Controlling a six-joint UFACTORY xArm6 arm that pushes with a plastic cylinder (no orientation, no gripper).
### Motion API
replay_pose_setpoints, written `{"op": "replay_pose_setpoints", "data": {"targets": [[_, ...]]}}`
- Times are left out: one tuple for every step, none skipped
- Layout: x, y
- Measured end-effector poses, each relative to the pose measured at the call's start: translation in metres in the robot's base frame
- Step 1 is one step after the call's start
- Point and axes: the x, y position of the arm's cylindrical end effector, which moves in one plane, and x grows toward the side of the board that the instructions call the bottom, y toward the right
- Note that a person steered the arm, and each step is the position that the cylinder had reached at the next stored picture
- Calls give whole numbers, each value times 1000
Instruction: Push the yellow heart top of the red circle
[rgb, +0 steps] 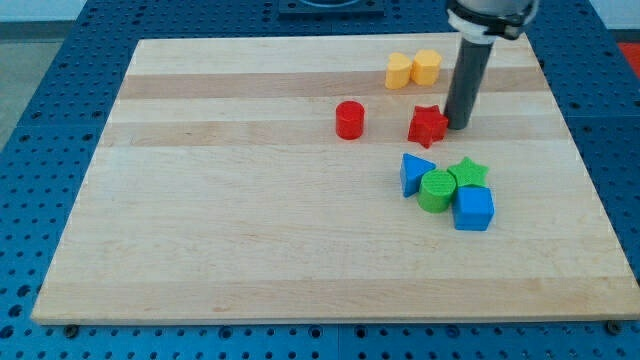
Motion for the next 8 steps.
{"op": "replay_pose_setpoints", "data": {"targets": [[30,9],[47,8],[47,-14],[47,-31],[47,-47],[31,-47],[14,-47],[14,-48]]}}
